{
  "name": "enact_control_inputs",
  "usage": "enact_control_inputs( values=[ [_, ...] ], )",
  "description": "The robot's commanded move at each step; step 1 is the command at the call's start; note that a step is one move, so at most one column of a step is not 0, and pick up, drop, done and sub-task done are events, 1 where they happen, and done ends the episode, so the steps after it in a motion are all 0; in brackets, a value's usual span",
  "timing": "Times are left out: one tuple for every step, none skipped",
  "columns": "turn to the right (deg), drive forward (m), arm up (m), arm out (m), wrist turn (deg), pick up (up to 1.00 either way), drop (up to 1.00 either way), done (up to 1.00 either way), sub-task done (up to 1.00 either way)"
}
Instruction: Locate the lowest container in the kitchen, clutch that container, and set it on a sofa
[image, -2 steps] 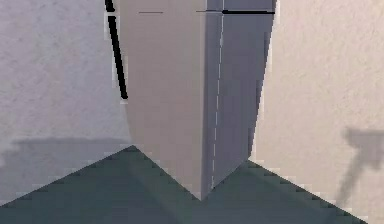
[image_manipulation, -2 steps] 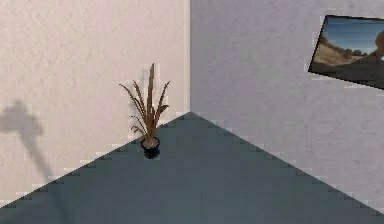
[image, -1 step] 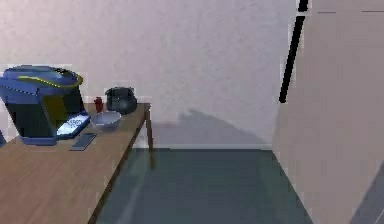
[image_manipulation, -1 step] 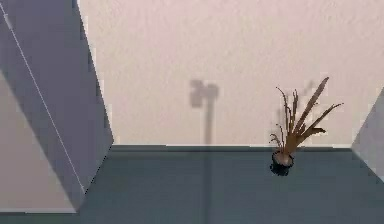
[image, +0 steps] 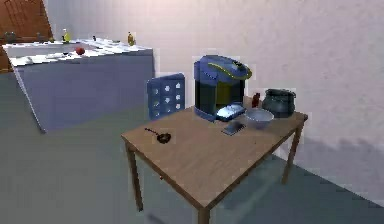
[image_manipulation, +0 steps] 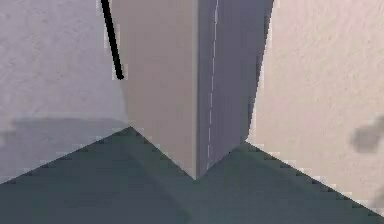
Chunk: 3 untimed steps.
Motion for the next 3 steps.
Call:
enact_control_inputs(
  values=[
    [-45.0,0.0,0.0,0.0,0.0,0.0,0.0,0.0,0.0],
    [-21.0,0.0,0.0,0.0,0.0,0.0,0.0,0.0,0.0],
    [45.0,0.0,0.0,0.0,0.0,0.0,0.0,0.0,0.0]
  ],
)
